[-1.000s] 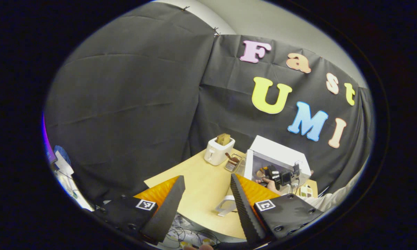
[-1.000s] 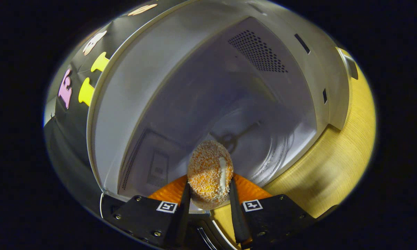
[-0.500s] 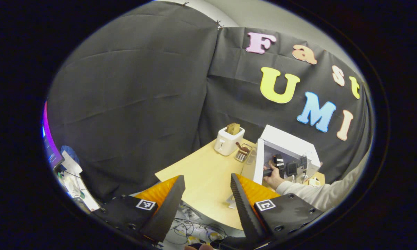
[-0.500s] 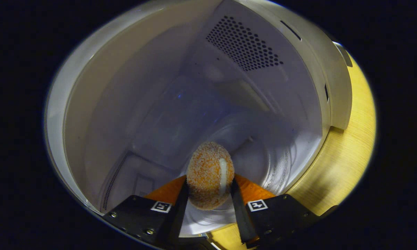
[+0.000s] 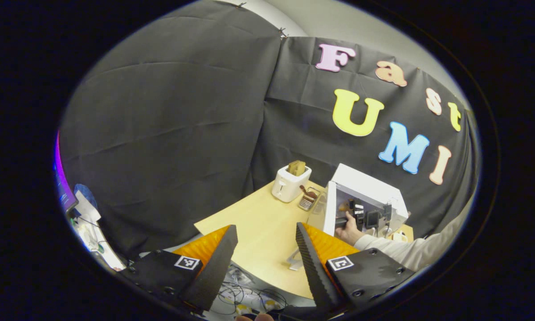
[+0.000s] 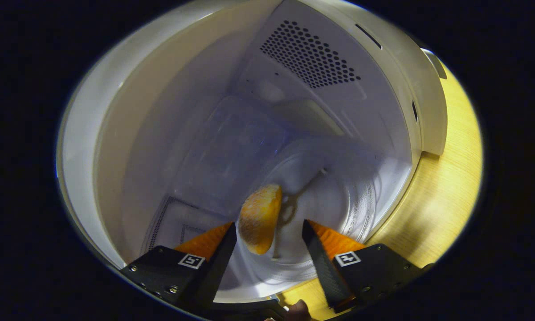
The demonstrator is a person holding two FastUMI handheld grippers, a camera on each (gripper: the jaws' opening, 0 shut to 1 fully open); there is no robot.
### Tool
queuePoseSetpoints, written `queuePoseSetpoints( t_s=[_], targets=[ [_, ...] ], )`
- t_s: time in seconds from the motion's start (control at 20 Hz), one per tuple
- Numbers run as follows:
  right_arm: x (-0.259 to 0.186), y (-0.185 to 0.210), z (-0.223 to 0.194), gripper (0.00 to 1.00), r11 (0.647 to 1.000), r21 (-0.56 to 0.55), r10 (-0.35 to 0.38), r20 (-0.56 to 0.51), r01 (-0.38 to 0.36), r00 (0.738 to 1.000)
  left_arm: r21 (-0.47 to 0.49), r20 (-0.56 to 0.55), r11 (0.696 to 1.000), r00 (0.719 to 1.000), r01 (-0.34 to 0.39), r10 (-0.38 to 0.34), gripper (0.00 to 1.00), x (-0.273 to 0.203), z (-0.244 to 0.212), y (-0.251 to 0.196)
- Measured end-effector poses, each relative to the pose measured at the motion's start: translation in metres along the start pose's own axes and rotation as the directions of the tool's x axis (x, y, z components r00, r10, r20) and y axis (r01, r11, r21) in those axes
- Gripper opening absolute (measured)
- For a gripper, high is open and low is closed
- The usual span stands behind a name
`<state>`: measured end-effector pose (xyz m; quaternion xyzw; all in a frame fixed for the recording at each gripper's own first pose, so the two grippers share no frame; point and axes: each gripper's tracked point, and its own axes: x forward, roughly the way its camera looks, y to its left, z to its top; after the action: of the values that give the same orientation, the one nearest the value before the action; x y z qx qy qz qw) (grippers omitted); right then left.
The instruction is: Open the microwave oven with the left hand, put the food in, and close the microwave oven.
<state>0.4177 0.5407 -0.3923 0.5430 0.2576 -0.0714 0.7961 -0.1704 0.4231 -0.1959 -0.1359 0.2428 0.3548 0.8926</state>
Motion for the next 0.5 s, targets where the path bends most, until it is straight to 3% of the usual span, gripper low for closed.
queuePoseSetpoints(
  t_s=[0.1,0.15,0.35,0.5],
  targets=[
    [-0.011,-0.004,-0.006,0.98,0.999,-0.033,0.0,-0.044,-0.001,0.999,-0.004,0.011,1.0,1.0,0.016,-0.016,0.89,-0.001,0.001,-0.001],
    [-0.018,-0.006,-0.008,0.98,0.998,-0.06,0.002,-0.062,-0.006,0.998,-0.009,0.019,1.0,1.0,0.024,-0.024,0.83,-0.002,0.001,0.0],
    [-0.06,0.0,0.011,0.98,0.984,-0.161,0.068,-0.053,-0.075,0.996,-0.05,0.062,0.995,0.995,0.081,-0.078,0.83,-0.006,0.009,0.001],
    [-0.106,-0.005,0.024,0.98,0.965,-0.234,0.095,-0.113,-0.12,0.989,-0.058,0.103,0.987,0.984,0.15,-0.144,0.83,-0.005,0.016,0.004]
  ],
)
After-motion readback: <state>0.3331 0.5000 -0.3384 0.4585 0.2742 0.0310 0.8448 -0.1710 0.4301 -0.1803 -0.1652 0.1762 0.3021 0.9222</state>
